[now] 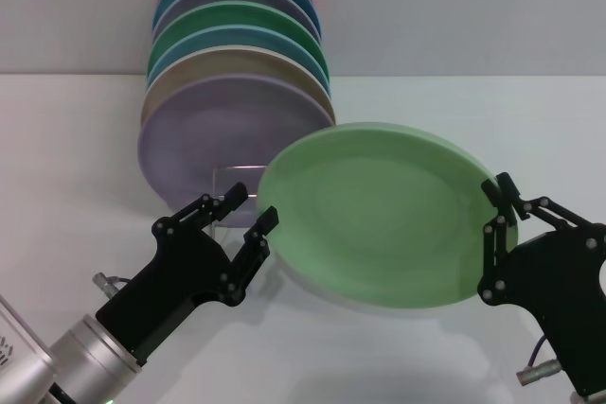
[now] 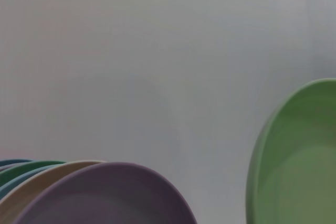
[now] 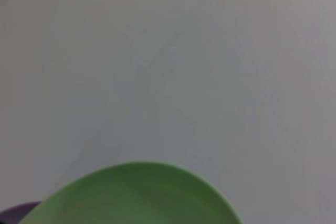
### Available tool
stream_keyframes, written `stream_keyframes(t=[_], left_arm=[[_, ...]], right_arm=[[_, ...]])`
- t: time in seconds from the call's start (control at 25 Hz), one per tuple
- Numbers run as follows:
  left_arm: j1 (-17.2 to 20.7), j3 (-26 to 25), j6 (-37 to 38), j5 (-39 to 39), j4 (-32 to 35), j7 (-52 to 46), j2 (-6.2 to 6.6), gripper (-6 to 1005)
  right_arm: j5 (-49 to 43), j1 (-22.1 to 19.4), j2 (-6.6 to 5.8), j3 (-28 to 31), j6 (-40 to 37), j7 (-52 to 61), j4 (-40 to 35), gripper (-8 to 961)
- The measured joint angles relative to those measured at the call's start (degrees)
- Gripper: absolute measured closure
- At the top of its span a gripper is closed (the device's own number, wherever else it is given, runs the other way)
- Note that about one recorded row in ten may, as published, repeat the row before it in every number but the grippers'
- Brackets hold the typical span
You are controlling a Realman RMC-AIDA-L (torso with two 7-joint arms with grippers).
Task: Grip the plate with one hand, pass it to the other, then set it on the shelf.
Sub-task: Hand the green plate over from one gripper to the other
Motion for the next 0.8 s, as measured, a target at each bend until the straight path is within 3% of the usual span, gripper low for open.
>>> stream_keyframes(t=[0.32, 0.8], left_arm=[[-0.20, -0.10, -0.91, 0.01, -0.67, 0.01, 0.00, 622], [-0.57, -0.11, -3.11, 0.04, -1.22, 0.01, 0.00, 628]], right_arm=[[4.42, 0.28, 0.00, -3.53, 0.00, -2.97, -1.00, 932], [4.82, 0.56, 0.00, -3.80, 0.78, -3.49, -1.74, 932]])
